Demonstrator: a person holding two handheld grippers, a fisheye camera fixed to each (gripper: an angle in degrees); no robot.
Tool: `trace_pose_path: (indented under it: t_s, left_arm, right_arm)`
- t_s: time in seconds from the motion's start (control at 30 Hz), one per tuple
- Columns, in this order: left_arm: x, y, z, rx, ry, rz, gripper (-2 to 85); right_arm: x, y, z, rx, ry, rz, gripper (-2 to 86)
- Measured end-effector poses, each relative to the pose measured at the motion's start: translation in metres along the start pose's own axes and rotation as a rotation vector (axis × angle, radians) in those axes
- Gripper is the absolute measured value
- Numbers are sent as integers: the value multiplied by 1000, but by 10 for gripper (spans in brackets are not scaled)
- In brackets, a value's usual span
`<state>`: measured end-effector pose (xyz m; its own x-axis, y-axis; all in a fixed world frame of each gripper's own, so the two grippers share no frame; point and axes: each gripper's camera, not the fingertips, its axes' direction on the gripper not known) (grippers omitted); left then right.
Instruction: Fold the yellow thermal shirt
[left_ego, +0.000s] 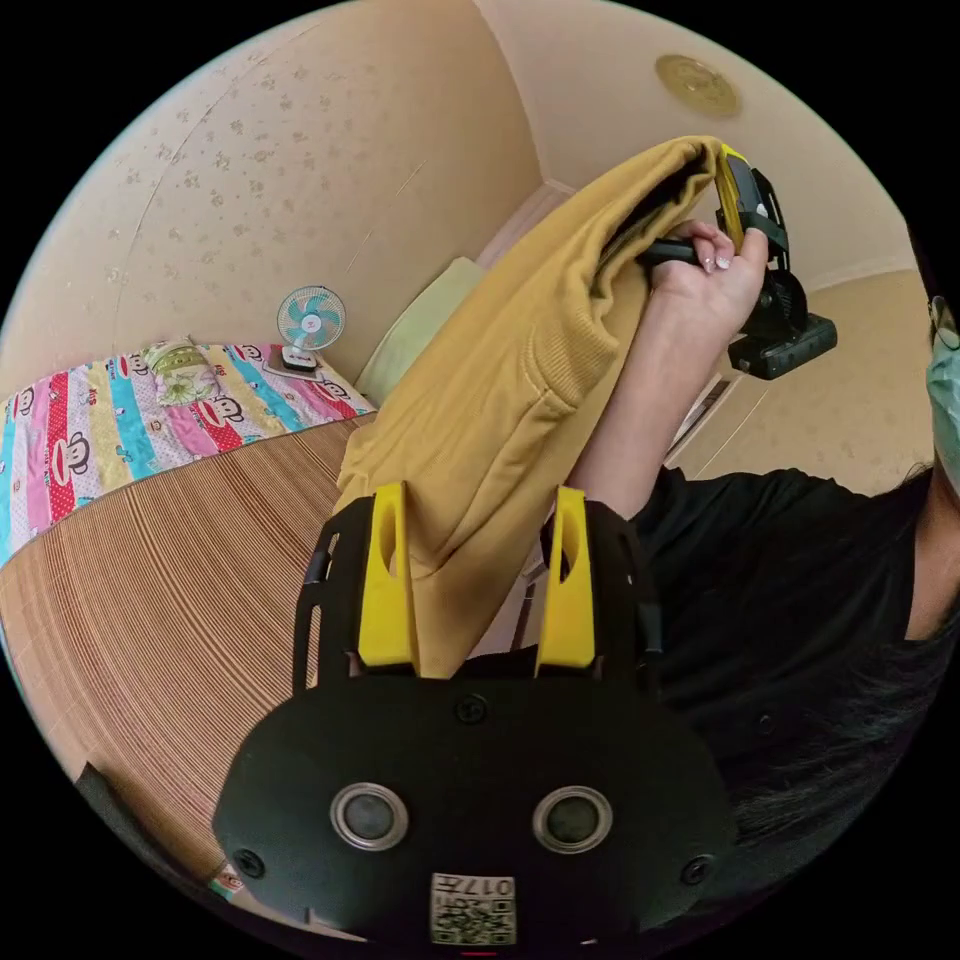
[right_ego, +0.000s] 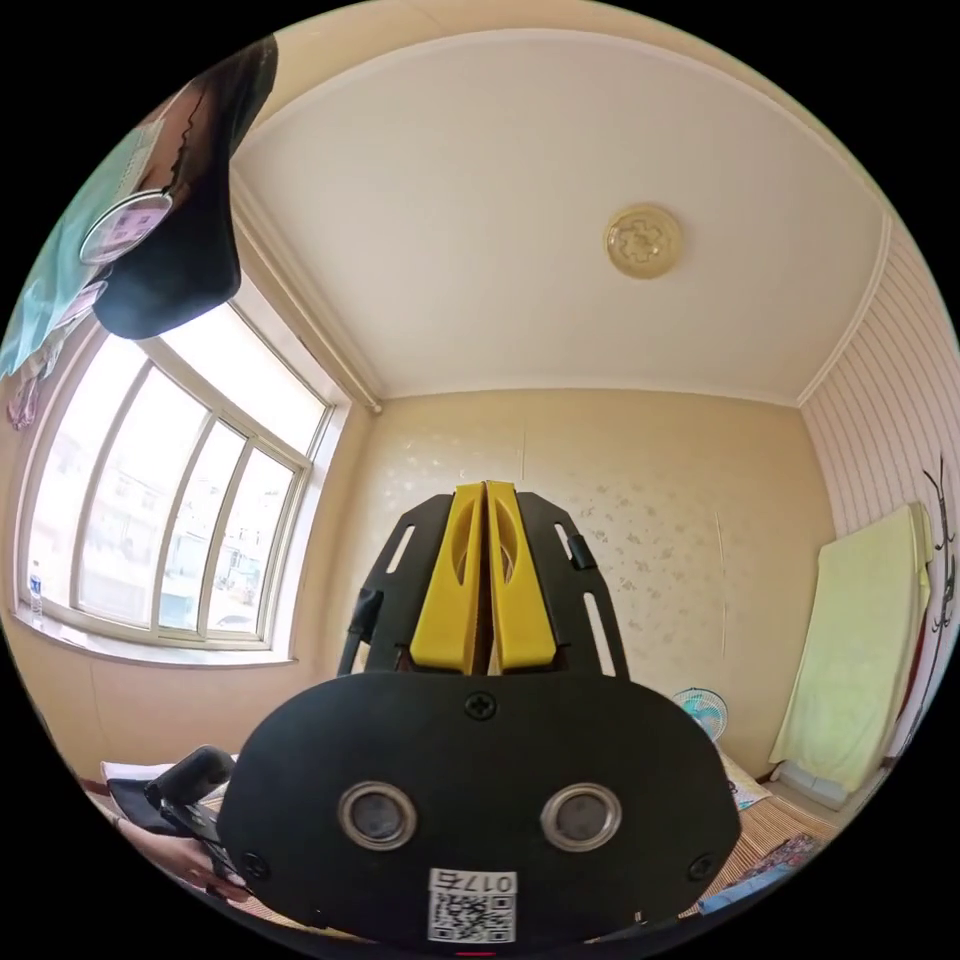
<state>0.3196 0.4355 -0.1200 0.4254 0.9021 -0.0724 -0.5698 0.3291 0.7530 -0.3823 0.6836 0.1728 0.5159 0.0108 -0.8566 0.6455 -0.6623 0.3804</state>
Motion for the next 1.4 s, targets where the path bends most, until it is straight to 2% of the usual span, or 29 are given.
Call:
trace_pose_path:
  t_s: [0.07, 0.17, 0.23, 0.37, 0.47, 0.53, 0.67, 0.83, 0.93, 1.07, 1.17, 1.27, 1.33, 1.4]
  left_arm:
    - [3, 4, -11, 51, -39, 12, 77]
    - [-18, 12, -46, 136, 54, -50, 73]
    - [-44, 20, -69, 171, 228, -96, 77]
    - [-69, 27, -74, 105, 314, -169, 25]
    - [-62, 31, -97, 146, 154, -160, 11]
    - [-51, 35, -136, 257, 12, -129, 7]
    - [-41, 50, -198, 444, -58, -110, 3]
    - [0, 57, -262, 399, 8, 150, 2]
    - [27, 44, -291, 376, 2, 242, 2]
    - [31, 6, -319, 358, -52, 193, 4]
    - [-10, -31, -332, 280, -79, 78, 5]
    - [-88, -55, -325, 147, -136, -78, 8]
    - [-177, -64, -302, 33, -209, -217, 13]
    - [-259, -66, -277, -37, -249, -317, 20]
  right_arm:
    - [3, 4, 2, -9, 13, 8, 4]
    - [23, 14, 9, -54, 12, 56, 4]
    - [53, 25, 18, -100, -66, 158, 5]
    - [80, 39, 39, -145, -270, 256, 5]
    - [79, 45, 54, -173, -262, 233, 5]
    - [75, 49, 61, -199, -208, 149, 5]
    - [89, 71, 64, -247, -307, 79, 4]
    - [137, 111, 33, -277, -550, 187, 2]
    - [146, 114, 29, -279, -579, 214, 2]
    - [144, 103, 68, -324, -559, 197, 1]
    - [137, 114, 133, -391, -497, 133, 2]
    - [133, 169, 232, -567, -485, 144, 2]
    - [130, 254, 322, -784, -470, 174, 3]
    - [125, 334, 383, -920, -439, 170, 4]
